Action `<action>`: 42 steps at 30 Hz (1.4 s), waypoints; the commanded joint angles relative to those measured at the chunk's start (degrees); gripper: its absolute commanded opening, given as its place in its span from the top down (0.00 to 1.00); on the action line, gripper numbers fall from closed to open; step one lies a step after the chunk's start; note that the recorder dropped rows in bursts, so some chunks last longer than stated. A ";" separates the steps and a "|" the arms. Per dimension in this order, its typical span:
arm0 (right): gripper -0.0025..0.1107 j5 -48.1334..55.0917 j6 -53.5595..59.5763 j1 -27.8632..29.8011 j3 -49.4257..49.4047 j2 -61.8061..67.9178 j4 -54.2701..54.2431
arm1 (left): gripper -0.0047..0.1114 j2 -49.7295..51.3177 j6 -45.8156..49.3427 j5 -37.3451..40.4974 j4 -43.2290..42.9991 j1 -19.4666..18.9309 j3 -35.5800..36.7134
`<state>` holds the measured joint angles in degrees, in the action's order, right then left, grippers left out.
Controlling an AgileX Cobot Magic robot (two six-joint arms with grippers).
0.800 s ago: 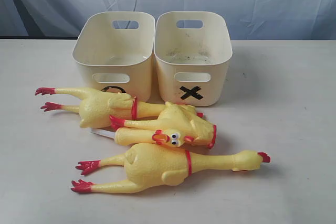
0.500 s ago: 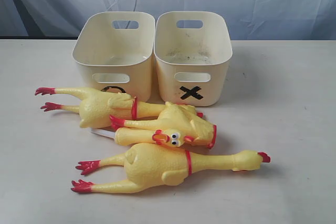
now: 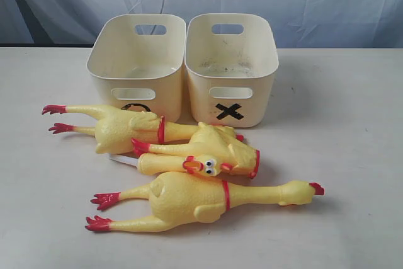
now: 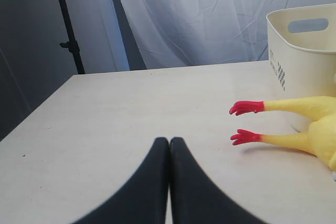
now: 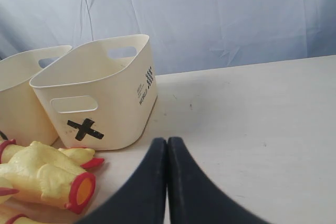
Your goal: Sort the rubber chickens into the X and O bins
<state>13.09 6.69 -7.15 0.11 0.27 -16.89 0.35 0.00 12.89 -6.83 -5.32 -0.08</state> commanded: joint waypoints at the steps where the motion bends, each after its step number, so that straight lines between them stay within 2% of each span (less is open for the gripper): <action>1: 0.99 -0.27 0.15 0.22 -0.11 -0.27 0.34 | 0.96 -0.35 0.00 -0.53 0.40 -0.23 0.08; 23: 0.99 -0.37 0.15 0.22 -0.11 -0.27 -0.33 | 0.96 -0.35 0.00 -0.53 0.40 -0.23 0.08; 26: 0.99 -3.76 0.15 0.22 -0.11 -0.27 -3.03 | 0.96 -0.35 0.00 -0.53 0.40 -0.23 0.08; 31: 0.99 -11.01 0.15 0.22 -0.11 -0.27 -13.44 | 0.96 -0.35 0.00 -0.53 0.40 -0.23 0.08; 36: 0.99 -18.12 -0.92 0.22 -0.11 -0.27 -16.20 | 0.96 -0.35 0.00 -0.53 0.40 -0.23 0.08; 42: 0.99 -14.92 -2.82 0.22 0.95 -0.27 -20.75 | 0.96 -0.35 0.00 -0.53 0.40 -0.23 0.08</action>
<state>-3.96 4.27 -7.15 0.11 0.27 -36.45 0.35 0.00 12.89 -6.83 -5.32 -0.08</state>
